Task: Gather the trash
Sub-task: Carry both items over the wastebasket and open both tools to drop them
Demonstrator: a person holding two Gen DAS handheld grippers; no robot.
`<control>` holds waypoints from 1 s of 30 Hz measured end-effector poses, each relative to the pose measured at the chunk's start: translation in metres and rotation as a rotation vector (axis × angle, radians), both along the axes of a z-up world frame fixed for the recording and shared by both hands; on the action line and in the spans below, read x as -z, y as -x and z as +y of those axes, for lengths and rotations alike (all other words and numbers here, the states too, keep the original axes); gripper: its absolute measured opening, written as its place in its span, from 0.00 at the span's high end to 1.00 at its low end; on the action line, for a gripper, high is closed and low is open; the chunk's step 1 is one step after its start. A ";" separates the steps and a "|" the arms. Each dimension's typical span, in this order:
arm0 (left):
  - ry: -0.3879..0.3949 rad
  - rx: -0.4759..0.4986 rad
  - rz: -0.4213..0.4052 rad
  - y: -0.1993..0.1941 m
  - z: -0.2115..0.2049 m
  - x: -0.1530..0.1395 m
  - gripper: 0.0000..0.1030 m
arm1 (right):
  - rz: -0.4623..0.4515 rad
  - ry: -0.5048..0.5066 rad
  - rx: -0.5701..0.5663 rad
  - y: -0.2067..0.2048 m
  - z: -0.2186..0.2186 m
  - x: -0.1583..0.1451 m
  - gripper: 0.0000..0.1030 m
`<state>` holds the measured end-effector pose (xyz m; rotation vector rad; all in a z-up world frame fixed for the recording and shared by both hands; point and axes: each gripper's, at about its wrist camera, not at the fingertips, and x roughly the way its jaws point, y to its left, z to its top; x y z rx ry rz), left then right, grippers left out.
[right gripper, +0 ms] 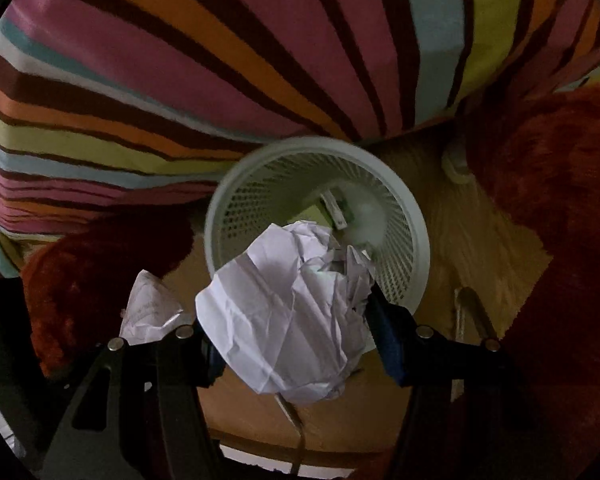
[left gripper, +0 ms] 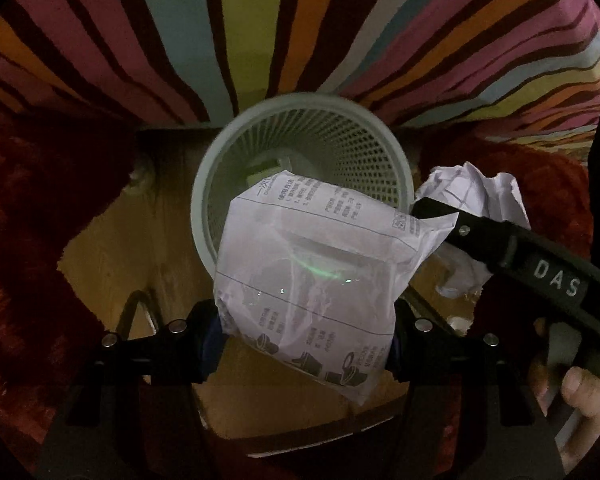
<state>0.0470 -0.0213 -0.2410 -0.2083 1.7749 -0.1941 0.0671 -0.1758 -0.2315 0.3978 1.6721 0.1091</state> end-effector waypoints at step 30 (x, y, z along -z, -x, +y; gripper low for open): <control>-0.047 -0.022 0.014 -0.001 0.019 -0.001 0.15 | -0.023 -0.027 0.003 0.006 -0.008 -0.008 0.18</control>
